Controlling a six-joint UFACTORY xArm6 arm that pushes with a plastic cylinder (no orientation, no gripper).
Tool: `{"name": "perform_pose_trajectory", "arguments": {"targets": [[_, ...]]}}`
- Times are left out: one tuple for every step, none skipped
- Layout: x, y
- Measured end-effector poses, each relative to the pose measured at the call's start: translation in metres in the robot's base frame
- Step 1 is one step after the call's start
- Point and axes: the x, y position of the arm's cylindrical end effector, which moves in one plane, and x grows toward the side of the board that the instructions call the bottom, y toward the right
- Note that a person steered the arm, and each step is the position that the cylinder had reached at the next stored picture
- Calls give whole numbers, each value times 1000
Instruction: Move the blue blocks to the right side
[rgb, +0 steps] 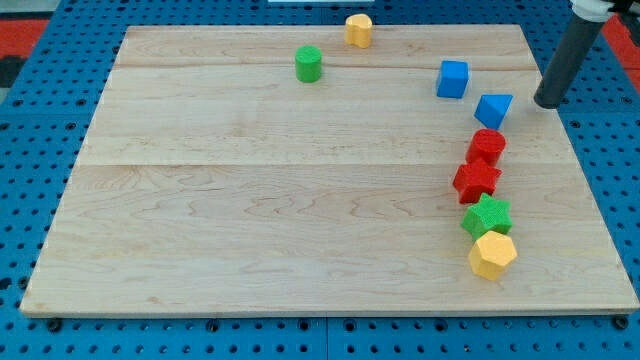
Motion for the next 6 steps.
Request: {"name": "perform_pose_trajectory", "arguments": {"targets": [[13, -3], [14, -17], [14, -42], [14, -48], [14, -50], [16, -60]]}}
